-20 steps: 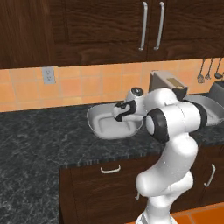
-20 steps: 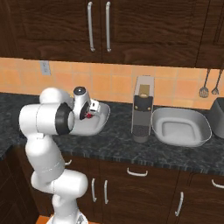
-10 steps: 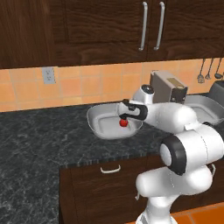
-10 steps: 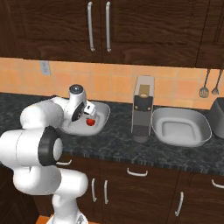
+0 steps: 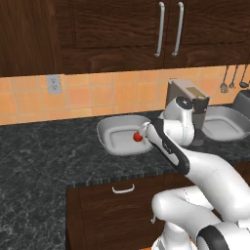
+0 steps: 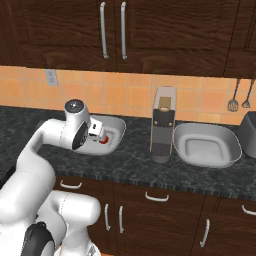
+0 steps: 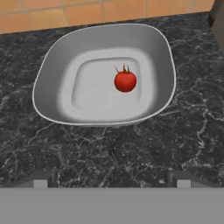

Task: Place one tomato and one fish in each tupperware on the nearby counter, to pack two identical lunches.

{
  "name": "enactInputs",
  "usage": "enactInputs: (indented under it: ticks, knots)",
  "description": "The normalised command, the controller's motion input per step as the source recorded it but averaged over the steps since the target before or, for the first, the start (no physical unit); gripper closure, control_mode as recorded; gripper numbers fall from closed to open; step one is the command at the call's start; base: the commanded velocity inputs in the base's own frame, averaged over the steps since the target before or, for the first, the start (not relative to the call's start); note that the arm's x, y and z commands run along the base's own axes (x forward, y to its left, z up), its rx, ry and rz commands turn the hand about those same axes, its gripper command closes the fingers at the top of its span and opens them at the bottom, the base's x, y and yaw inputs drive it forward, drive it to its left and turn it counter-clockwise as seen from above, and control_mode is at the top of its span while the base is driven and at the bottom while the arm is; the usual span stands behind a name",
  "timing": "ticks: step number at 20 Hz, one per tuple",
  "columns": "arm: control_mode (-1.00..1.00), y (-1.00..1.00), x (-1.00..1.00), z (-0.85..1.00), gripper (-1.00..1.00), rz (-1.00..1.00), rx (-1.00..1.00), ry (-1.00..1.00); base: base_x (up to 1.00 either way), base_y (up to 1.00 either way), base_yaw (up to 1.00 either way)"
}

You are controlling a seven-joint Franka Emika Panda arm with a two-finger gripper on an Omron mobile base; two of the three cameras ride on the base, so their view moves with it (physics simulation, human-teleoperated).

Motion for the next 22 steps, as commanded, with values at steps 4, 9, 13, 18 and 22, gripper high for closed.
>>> enactInputs:
  ticks: [4, 9, 13, 18, 22]
  knots:
    - [-1.00, 0.03, -1.00, 0.44, -1.00, 0.18, 0.00, 0.17, 0.00, 0.00, 0.00]
    - [-1.00, 0.06, -1.00, 0.09, -1.00, 0.09, -0.01, 0.05, 0.00, 0.00, 0.00]
    - [-1.00, 0.00, -1.00, 0.37, -1.00, -0.01, -0.12, 0.03, 0.00, 0.00, 0.00]
    - [-1.00, 0.00, -1.00, 0.81, -1.00, -0.02, -0.05, 0.08, 0.00, 0.00, 0.00]
    - [-1.00, -0.06, -0.98, 0.92, -1.00, 0.00, 0.07, 0.04, 0.00, 0.00, 0.00]
